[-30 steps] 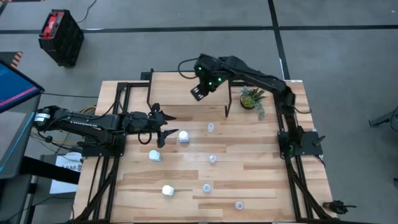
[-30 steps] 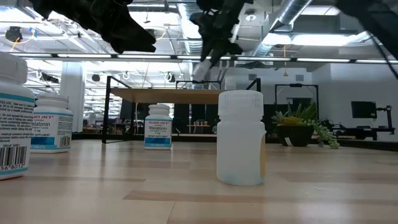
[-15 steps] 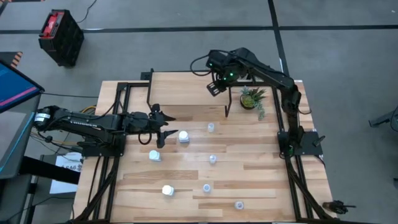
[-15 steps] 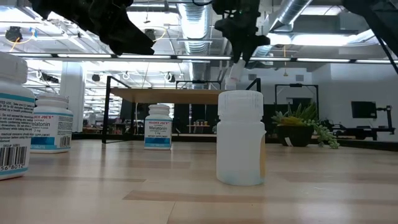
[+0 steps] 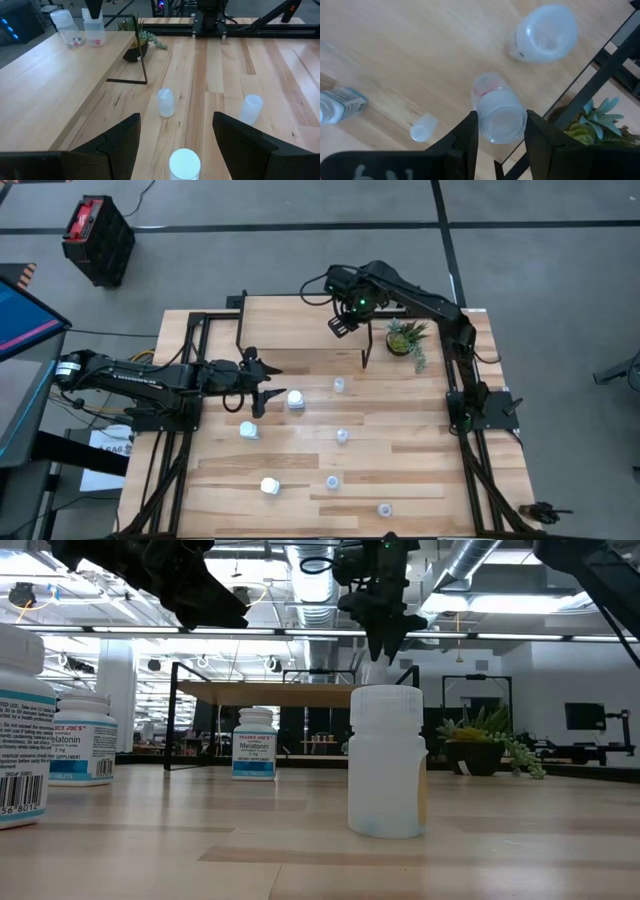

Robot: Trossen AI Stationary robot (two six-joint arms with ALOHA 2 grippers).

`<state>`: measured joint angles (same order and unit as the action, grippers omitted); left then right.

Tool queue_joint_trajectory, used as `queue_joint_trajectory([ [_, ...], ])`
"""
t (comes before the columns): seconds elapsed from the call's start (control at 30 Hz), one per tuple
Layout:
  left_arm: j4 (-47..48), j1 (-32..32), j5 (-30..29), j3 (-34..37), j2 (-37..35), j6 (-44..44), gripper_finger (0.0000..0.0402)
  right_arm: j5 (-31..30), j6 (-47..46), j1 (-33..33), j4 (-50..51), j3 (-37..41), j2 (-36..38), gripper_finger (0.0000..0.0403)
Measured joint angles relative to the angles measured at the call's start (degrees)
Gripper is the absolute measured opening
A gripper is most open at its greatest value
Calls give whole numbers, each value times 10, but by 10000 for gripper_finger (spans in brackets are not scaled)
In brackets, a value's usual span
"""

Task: Pick and place medicine bottles onto shelf by color
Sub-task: Put the transparent pill bottle on the shelf aligned with the other transparent pill bottle, then put the transparent pill bottle on the shelf aligned with the other transparent pill bottles

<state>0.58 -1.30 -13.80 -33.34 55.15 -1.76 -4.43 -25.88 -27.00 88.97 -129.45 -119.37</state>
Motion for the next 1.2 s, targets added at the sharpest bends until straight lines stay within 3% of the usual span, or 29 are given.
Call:
queue_joint_trajectory([
  [0.57, 0, 0, 0, 0, 0, 0, 238, 0, -11, -2, 9, 0, 0, 212],
  [0.8, 0, 0, 0, 0, 0, 0, 238, 0, -11, -2, 9, -5, 1, 209],
  [1.0, 0, 0, 0, 0, 0, 0, 238, 0, -11, 2, 10, -56, 2, 200],
  [1.2, 1, 0, 0, 0, 0, 0, 238, 19, -11, 22, 10, -51, 45, 194],
])
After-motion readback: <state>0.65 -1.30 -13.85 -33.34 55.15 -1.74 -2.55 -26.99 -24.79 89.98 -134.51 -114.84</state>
